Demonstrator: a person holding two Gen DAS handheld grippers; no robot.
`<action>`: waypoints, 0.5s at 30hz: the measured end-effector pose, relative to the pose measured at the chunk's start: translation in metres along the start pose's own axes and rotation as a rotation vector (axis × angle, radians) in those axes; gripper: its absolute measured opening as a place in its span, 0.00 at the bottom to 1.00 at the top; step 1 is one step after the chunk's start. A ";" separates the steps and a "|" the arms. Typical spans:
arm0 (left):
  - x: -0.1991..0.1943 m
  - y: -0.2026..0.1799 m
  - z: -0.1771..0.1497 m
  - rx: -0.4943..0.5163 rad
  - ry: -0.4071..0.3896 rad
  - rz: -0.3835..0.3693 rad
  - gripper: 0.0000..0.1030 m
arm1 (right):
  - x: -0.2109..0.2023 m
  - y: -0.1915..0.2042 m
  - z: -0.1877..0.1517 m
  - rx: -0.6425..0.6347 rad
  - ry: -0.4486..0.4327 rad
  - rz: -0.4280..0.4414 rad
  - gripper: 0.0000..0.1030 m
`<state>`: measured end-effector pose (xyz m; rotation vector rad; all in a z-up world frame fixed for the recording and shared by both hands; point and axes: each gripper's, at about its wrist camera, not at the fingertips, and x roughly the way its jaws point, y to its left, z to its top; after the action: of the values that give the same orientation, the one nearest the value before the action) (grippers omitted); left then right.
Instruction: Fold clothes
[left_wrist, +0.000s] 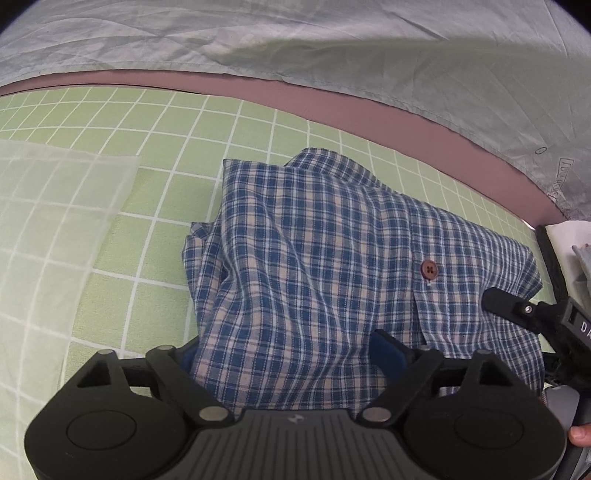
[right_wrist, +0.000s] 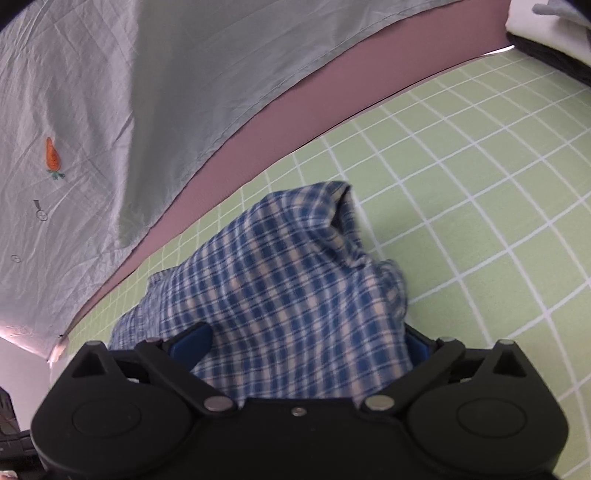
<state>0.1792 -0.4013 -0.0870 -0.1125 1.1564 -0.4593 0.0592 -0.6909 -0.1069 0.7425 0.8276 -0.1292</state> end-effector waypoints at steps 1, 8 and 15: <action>0.000 -0.002 -0.002 -0.007 -0.005 -0.016 0.68 | 0.003 0.006 -0.003 -0.017 0.014 0.018 1.00; -0.008 -0.018 -0.012 -0.007 0.007 -0.067 0.26 | 0.022 0.045 -0.030 -0.029 0.132 0.137 0.52; -0.051 -0.020 -0.040 -0.008 0.005 -0.134 0.20 | -0.028 0.055 -0.055 -0.033 0.119 0.159 0.38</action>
<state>0.1210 -0.3923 -0.0532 -0.1966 1.1603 -0.5733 0.0272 -0.6191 -0.0812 0.7875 0.8779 0.0710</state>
